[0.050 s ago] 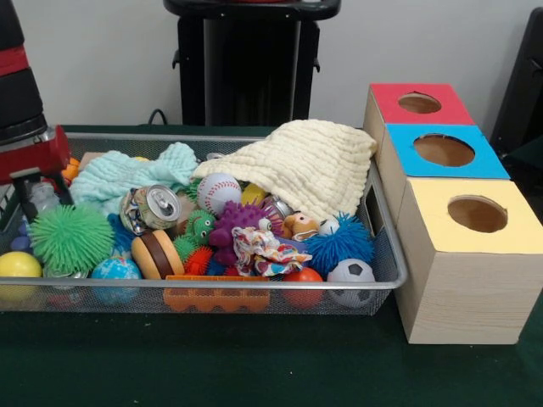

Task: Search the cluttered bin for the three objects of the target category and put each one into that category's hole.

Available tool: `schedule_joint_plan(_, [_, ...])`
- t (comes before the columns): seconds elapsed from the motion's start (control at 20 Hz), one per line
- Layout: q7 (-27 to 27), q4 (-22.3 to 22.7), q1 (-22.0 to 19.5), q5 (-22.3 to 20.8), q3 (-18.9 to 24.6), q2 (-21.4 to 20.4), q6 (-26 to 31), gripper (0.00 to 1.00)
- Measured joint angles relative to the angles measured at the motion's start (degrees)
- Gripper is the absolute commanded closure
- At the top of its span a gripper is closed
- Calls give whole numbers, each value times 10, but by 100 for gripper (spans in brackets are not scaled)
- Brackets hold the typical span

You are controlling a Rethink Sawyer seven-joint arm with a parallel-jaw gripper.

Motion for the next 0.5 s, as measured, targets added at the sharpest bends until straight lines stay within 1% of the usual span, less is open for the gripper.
schedule_joint_plan(0.5, [0,-3,4,0,0,0,13,100])
